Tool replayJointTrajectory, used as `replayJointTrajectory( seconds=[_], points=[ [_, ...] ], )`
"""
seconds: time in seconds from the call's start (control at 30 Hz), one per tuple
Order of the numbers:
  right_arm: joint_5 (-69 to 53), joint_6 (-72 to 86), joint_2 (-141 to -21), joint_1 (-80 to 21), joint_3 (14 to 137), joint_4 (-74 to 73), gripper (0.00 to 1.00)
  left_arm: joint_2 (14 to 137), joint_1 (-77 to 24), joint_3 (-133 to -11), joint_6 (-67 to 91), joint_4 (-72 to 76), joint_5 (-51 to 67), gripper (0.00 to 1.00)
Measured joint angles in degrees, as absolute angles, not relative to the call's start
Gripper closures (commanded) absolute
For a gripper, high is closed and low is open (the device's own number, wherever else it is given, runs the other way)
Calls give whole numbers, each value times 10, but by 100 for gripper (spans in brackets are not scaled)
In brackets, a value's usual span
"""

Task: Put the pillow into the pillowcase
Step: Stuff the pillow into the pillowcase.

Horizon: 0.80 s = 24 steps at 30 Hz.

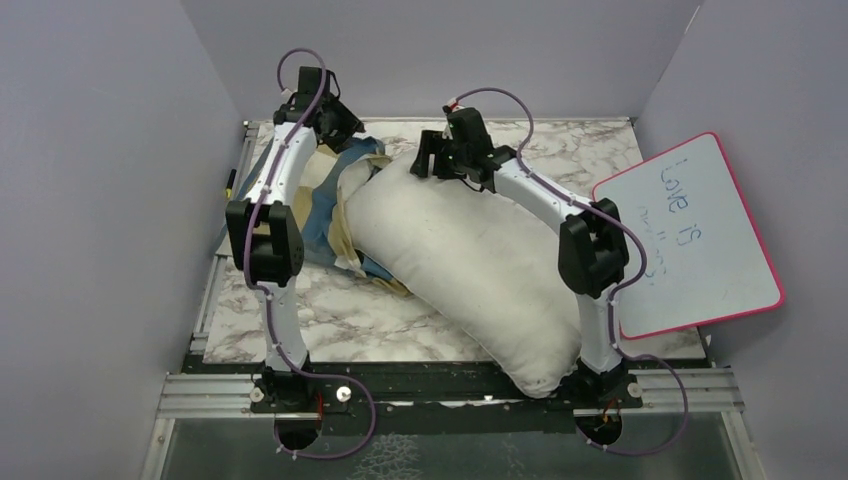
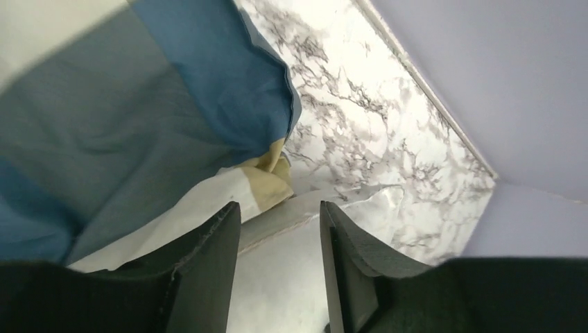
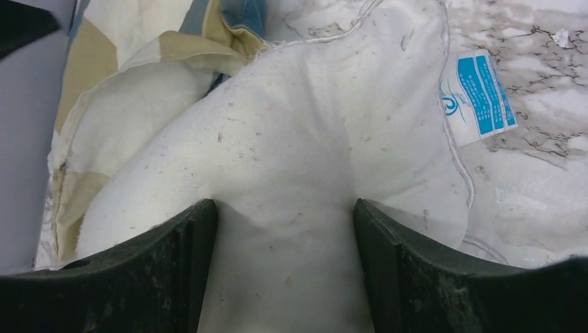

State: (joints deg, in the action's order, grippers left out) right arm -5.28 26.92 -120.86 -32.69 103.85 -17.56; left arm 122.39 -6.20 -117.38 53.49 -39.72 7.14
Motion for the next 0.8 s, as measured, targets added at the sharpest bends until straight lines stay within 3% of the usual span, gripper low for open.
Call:
replayJointTrajectory(
  seconds=[0.27,0.6,0.67,0.8],
  points=[
    [-82,263,-1180,-326,992,-147,25,1049,-60,-1088,387,-458,-8,41],
    [-99,245,-1166,-326,991,-166,16,1032,-76,-951,303,-512,-10,38],
    [-101,241,-1165,-327,994,-171,16,1034,-81,-938,292,-522,-10,47],
    [-104,239,-1163,-327,995,-177,17,1046,-97,-937,275,-524,-10,96]
  ],
)
